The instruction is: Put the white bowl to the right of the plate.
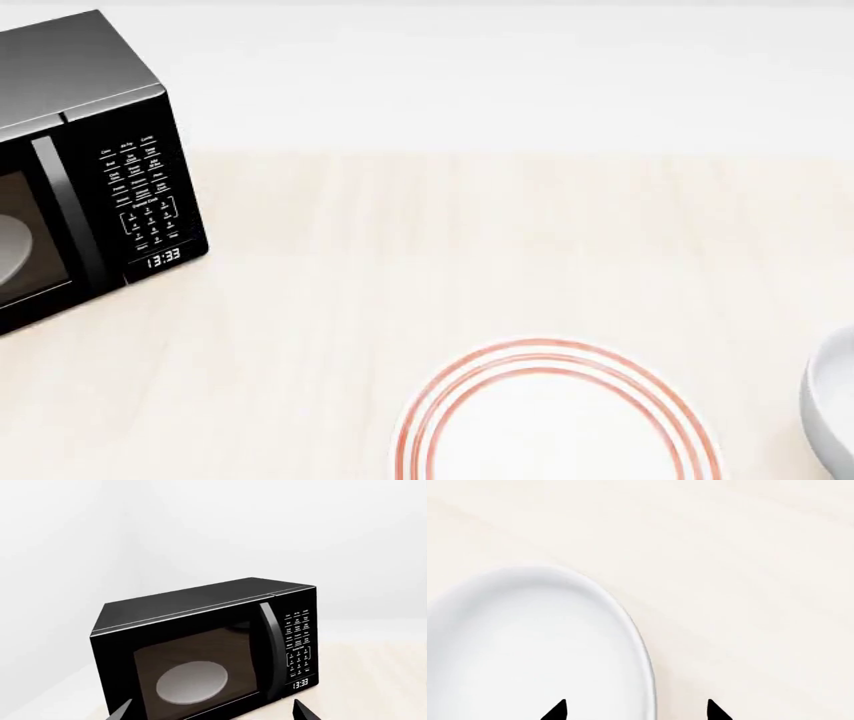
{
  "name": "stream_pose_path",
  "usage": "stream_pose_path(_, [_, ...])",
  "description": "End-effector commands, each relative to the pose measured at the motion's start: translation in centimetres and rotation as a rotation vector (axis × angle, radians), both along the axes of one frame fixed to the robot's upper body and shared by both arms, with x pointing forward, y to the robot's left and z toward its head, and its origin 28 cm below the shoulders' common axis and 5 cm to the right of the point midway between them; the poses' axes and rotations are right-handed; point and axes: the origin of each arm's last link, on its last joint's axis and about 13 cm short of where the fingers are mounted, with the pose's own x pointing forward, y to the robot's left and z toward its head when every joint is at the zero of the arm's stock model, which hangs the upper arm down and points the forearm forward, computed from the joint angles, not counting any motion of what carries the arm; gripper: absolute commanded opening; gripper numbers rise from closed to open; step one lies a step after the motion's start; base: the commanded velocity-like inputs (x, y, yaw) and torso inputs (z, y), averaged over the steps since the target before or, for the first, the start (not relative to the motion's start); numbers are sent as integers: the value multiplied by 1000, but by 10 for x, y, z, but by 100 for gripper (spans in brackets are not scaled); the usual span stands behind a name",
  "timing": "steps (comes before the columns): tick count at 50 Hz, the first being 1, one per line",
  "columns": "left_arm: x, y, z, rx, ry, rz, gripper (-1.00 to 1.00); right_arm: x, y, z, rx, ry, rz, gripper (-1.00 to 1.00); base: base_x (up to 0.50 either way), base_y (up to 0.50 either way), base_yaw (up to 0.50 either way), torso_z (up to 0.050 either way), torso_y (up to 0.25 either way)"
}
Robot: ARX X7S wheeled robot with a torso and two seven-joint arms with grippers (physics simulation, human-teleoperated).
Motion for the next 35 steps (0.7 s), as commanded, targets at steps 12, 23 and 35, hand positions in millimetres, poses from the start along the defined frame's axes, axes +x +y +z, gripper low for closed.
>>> stream_pose_path(12, [0,-1,0,0,1,-3,100,-10,12,37,-248,-101,11,100,0,0,0,1,0])
stream_pose_path(23, [-2,-1,1,4,-3,-8,100,-52,55,109,-589,-290,36,100,0,0,0,0,1])
stream_pose_path(35, [-21,-18,12,28,-79,-101,100,-89,118,125,-736,-488,201,100,0,0,0,0,0])
